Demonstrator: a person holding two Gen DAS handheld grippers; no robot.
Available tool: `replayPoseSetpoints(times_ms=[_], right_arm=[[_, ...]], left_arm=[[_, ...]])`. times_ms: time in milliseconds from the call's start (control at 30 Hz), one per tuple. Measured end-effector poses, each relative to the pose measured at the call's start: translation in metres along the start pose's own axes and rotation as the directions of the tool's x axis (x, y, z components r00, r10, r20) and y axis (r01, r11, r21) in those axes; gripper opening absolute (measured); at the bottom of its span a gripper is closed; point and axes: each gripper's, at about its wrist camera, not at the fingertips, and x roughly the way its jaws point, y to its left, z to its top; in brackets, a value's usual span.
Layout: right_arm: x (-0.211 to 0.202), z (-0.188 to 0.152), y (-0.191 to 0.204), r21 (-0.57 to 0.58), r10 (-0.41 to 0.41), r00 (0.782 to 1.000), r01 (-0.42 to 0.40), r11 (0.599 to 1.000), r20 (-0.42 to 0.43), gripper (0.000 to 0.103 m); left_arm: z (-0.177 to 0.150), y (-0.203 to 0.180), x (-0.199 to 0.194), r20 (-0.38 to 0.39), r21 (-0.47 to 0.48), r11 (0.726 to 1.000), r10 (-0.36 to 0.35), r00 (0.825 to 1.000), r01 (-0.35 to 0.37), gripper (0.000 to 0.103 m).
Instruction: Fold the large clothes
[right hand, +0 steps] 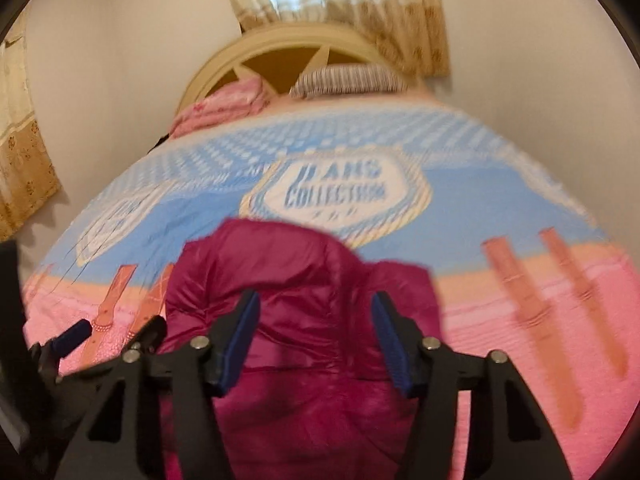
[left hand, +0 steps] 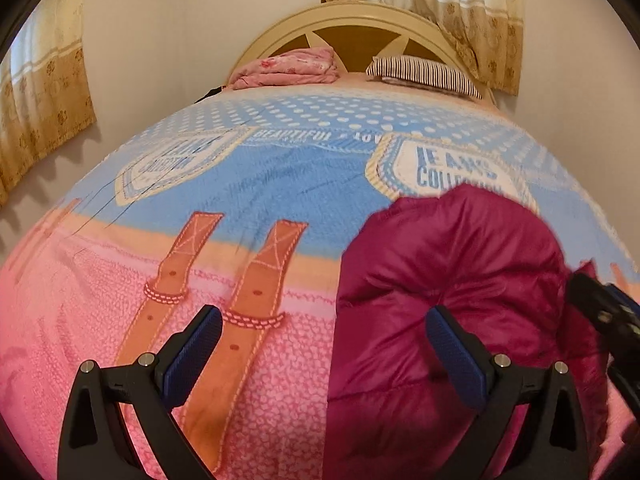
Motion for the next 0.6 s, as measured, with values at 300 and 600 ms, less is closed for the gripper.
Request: replayPoseSetpoints(times_ms=[300,600], right_arm=[[0.042,-0.023,-0.029,-0.029,-0.077,0.994,0.076,0.997,-0.074,0.053],[0.049,-0.033,-0.037,0.001,-0.050,0.996,0.050,0.999,-0.080,0.053]], left_arm=[[-0.017,-0.010,0.032,-0.023,0.013,1.000,-0.005,1.000,0.005,0.102],[-0.019,-0.013,0.046,-0.046,0.003,1.000,-0.028,0.999,0.028,0.102]])
